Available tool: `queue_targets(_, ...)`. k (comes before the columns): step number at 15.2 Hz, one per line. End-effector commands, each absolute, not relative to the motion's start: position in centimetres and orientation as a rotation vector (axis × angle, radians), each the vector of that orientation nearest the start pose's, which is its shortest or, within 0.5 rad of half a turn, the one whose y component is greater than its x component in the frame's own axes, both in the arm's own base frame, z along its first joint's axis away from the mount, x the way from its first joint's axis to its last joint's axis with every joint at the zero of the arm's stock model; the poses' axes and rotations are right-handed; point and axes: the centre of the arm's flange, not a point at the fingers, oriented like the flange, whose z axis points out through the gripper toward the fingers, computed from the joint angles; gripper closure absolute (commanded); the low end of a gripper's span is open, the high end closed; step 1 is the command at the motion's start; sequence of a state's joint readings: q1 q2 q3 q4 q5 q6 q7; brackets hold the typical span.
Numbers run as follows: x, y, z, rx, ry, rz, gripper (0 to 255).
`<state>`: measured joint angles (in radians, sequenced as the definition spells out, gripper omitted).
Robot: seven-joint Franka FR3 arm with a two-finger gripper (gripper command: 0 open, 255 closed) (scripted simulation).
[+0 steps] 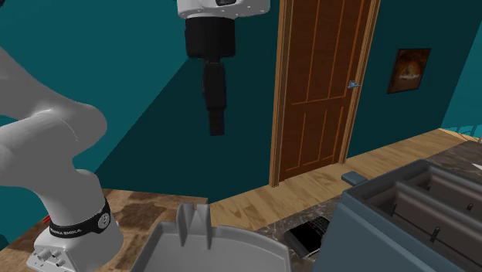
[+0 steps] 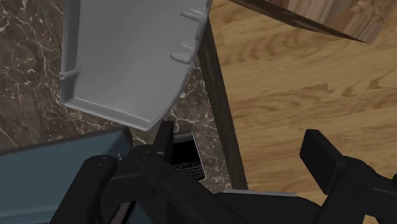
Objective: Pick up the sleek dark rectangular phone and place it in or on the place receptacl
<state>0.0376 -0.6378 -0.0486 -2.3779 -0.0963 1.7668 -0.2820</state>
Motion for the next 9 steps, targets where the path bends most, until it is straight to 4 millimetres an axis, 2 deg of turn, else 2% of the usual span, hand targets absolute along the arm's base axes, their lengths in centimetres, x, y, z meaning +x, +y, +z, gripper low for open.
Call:
queue_targets(1,38.1,-2.1,52.8,-3.160,-0.556,-0.035,0)
queue_targets(9,45.3,-3.6,45.4,-3.082,-0.852,-0.054,0)
